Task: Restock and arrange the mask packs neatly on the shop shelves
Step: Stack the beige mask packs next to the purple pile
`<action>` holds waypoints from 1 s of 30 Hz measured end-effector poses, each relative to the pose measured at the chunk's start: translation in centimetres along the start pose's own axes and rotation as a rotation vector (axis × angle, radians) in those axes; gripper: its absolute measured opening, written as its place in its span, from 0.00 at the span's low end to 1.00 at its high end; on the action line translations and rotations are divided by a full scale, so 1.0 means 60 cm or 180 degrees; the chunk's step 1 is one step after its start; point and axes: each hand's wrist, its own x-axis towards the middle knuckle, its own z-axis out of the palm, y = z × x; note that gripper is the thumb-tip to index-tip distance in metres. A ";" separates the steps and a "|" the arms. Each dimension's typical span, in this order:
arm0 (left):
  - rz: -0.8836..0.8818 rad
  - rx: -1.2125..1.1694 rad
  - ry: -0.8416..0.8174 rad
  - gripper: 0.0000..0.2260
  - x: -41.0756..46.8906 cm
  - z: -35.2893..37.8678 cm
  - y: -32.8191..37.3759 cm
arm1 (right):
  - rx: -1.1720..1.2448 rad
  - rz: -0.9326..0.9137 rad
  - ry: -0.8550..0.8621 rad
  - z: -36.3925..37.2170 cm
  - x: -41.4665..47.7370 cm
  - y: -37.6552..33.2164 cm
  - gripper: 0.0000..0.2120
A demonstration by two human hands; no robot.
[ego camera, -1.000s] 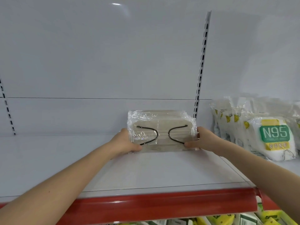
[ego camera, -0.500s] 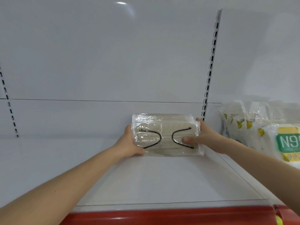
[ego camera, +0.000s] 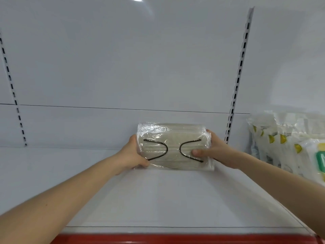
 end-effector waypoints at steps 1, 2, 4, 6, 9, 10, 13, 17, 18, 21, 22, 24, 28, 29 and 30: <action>-0.0015 -0.0007 -0.0008 0.30 0.000 -0.004 -0.002 | -0.0022 0.0043 0.0053 0.002 0.001 0.001 0.49; -0.0022 -0.0029 -0.0042 0.30 -0.001 -0.007 -0.004 | -0.0067 0.0066 0.0116 0.004 0.000 -0.001 0.53; -0.0024 -0.0139 -0.0141 0.35 0.002 -0.012 -0.007 | -0.0175 0.0099 0.0227 0.000 -0.008 -0.003 0.61; 0.0002 -0.0326 -0.0226 0.40 0.006 -0.014 -0.011 | -0.0170 0.0142 0.0253 -0.006 -0.018 -0.001 0.57; 0.0087 -0.0438 -0.0225 0.40 0.007 -0.010 -0.011 | -0.0157 0.0220 0.0078 -0.011 -0.032 0.003 0.44; 0.0114 -0.0443 -0.0200 0.38 0.006 -0.007 -0.010 | -0.0261 0.0180 0.0056 -0.009 -0.035 0.003 0.45; 0.0166 -0.0460 -0.0174 0.37 0.007 -0.002 -0.010 | -0.0495 0.0055 0.0258 -0.003 -0.027 0.005 0.55; 0.0153 -0.0512 -0.0237 0.40 0.007 -0.004 -0.017 | -0.0727 0.0018 0.0384 0.005 -0.023 -0.001 0.56; 0.0127 -0.0529 -0.0289 0.40 0.006 -0.005 -0.018 | -0.0813 0.0022 0.0370 0.006 -0.024 -0.001 0.55; -0.0005 -0.0309 -0.0383 0.47 0.005 -0.006 -0.022 | -0.0895 0.0024 0.0263 0.010 -0.027 0.001 0.48; -0.0050 -0.0182 -0.0386 0.50 0.005 -0.006 -0.022 | -0.0907 0.0008 0.0247 0.014 -0.030 -0.002 0.48; -0.0113 -0.0026 -0.0325 0.56 0.004 -0.005 -0.021 | -0.0946 -0.0017 0.0270 0.018 -0.035 -0.007 0.48; -0.0103 -0.0037 -0.0245 0.56 0.000 -0.003 -0.017 | -0.0877 0.0021 0.0260 0.018 -0.045 -0.012 0.47; -0.0045 -0.0078 -0.0200 0.50 0.000 -0.001 -0.016 | -0.0860 0.0038 0.0275 0.018 -0.046 -0.011 0.46; 0.0034 -0.0104 -0.0117 0.44 0.000 0.002 -0.016 | -0.0889 -0.0004 0.0310 0.019 -0.046 -0.012 0.44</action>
